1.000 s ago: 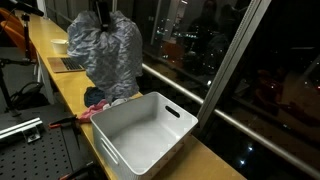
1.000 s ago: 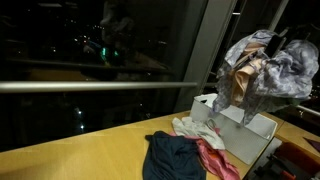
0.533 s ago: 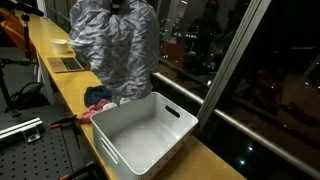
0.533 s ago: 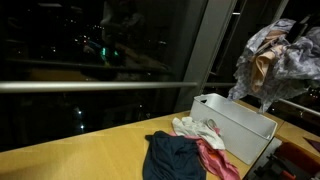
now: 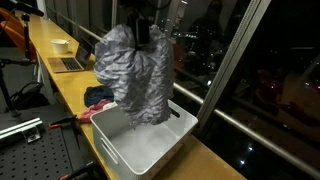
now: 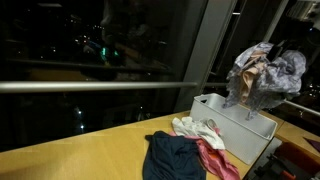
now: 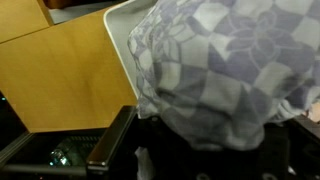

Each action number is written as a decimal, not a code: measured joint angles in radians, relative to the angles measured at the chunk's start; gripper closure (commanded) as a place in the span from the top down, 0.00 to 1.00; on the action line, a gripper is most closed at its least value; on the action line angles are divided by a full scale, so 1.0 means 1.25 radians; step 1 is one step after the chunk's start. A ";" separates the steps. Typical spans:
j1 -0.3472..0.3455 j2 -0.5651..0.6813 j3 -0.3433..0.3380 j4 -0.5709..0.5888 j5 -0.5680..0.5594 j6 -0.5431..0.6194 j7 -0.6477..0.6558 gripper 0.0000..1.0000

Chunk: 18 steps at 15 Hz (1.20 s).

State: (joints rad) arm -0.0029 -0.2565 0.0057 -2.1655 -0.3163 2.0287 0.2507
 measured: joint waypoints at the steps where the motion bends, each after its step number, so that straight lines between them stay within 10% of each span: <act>1: -0.002 0.032 -0.007 -0.005 0.015 0.033 -0.016 0.00; 3: -0.006 0.090 -0.018 -0.012 0.044 0.086 -0.048 0.00; 4: -0.009 0.115 -0.023 -0.013 0.059 0.106 -0.066 0.27; 15: -0.034 0.178 -0.039 -0.037 0.108 0.140 -0.156 0.99; 18: -0.014 0.169 -0.014 -0.057 0.107 0.140 -0.133 1.00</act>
State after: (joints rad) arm -0.0200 -0.0455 -0.0118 -2.2363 -0.1825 2.2039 0.0843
